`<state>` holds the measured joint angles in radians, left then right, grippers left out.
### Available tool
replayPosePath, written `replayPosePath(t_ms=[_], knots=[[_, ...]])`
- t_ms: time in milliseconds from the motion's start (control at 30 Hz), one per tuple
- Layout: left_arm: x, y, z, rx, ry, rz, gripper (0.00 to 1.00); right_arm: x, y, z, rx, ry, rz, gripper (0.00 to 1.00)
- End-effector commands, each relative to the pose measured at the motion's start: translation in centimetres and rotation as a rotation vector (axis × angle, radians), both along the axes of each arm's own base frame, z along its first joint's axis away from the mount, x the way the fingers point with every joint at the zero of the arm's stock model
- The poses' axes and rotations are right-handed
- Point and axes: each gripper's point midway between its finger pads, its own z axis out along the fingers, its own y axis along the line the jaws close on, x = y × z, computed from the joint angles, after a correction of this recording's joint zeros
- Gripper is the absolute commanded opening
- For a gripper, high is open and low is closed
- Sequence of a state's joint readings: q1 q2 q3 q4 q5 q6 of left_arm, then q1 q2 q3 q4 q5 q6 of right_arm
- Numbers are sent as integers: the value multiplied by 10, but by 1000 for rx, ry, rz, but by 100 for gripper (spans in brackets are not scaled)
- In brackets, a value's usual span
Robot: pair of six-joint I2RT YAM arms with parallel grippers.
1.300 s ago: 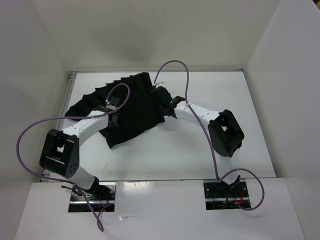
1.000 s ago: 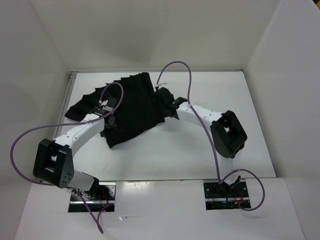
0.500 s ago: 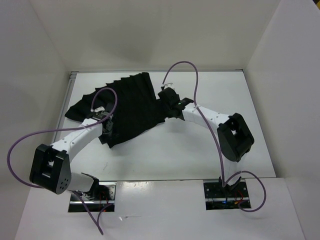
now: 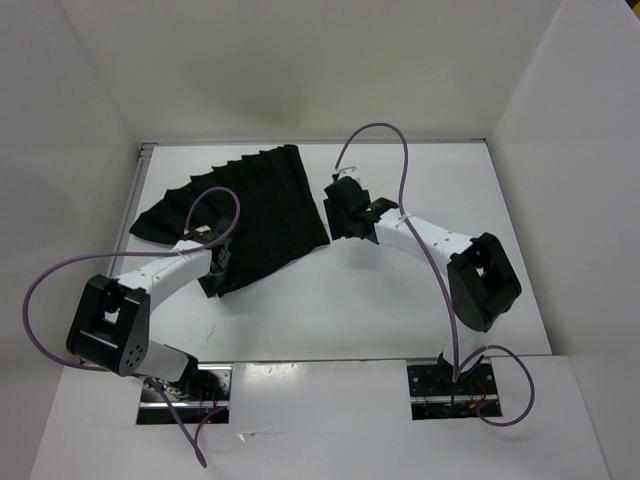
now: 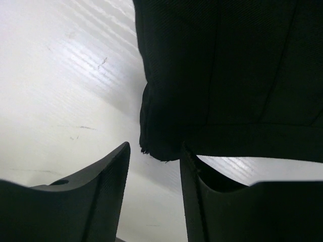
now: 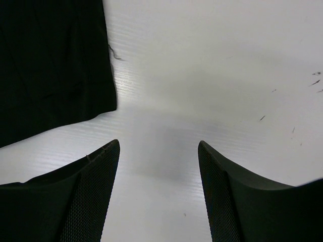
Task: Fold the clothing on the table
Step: Move the skirt to the center of the board
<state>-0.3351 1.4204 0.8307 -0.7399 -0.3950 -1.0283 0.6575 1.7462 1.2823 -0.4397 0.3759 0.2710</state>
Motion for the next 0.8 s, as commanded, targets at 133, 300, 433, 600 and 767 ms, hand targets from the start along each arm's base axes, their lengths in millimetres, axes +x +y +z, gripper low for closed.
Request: replayPosePath(t_ms=[133, 300, 433, 600, 767], knots=[[8, 2, -5, 4, -37, 41, 48, 2, -18, 27, 10, -60, -45, 69], [9, 3, -9, -11, -54, 49, 32, 0, -20, 24, 4, -53, -44, 69], [5, 4, -16, -2, -26, 49, 32, 4, -23, 25, 3, -61, -47, 69], [9, -4, -22, -41, -33, 0, 0, 4, -27, 29, 8, -68, -57, 69], [60, -33, -8, -60, -110, -160, 0, 8, -37, 35, 5, -94, -108, 69]])
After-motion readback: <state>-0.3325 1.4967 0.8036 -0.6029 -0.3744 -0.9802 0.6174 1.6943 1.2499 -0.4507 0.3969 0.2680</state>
